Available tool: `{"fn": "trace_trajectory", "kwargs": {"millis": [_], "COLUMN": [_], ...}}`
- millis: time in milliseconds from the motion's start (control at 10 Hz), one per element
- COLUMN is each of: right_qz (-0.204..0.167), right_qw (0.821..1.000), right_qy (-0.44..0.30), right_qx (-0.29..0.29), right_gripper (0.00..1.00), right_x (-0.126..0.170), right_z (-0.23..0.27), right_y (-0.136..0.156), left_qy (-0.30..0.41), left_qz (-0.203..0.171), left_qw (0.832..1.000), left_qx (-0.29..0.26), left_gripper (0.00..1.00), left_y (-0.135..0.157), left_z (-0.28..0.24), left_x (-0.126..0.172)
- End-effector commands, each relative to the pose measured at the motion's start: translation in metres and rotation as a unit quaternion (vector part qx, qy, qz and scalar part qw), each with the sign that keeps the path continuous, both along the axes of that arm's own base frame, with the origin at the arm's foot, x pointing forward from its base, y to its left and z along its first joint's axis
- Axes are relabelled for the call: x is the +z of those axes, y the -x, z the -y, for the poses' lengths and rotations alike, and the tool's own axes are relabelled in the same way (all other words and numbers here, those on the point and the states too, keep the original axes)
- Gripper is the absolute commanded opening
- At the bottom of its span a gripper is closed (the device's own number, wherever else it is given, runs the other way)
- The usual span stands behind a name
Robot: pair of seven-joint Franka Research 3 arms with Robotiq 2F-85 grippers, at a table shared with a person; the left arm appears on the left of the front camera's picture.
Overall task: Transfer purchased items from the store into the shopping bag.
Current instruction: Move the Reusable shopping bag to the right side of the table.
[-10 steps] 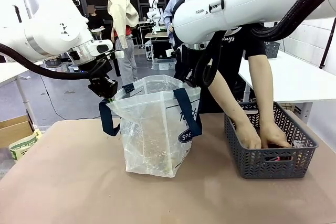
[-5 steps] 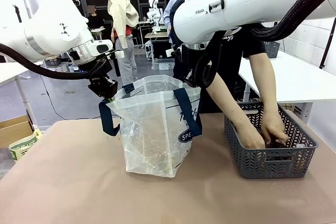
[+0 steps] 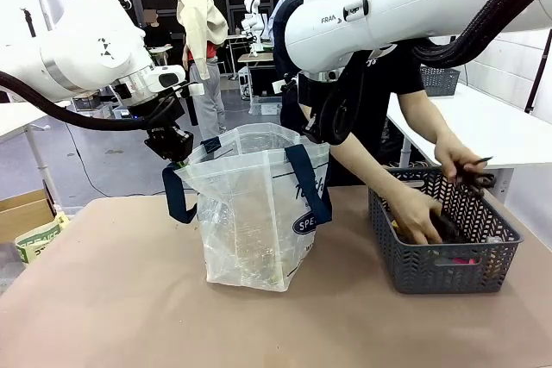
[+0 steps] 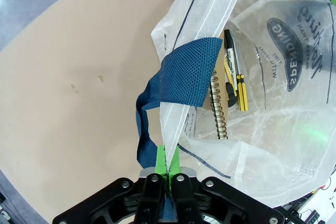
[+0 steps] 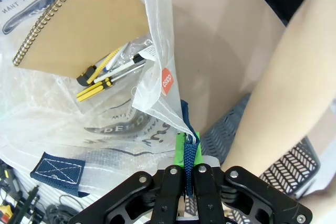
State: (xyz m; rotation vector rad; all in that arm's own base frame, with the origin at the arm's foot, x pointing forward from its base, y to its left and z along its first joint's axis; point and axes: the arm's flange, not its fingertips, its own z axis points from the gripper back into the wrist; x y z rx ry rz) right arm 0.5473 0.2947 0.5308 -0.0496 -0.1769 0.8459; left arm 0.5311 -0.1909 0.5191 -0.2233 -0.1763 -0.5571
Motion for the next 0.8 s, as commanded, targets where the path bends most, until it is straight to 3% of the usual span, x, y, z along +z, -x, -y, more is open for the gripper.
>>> {"fn": "trace_trajectory", "kwargs": {"millis": [0, 700], "right_qz": [-0.001, -0.001], "right_qw": [1.000, 1.000], "right_qy": [0.001, 0.001], "right_qx": [-0.001, -0.001], "right_gripper": [0.00, 0.00], "right_x": [-0.0008, -0.0008], "right_z": [0.0021, 0.0021], "right_y": [-0.0004, -0.0004], "left_qy": [0.001, 0.001], "left_qz": [0.003, 0.003], "left_qw": [1.000, 1.000], "left_qx": [0.002, 0.002], "left_gripper": [0.00, 0.00], "left_y": [0.0002, 0.0002], "left_z": [-0.0023, -0.0023], "left_x": [0.0026, 0.0026]}}
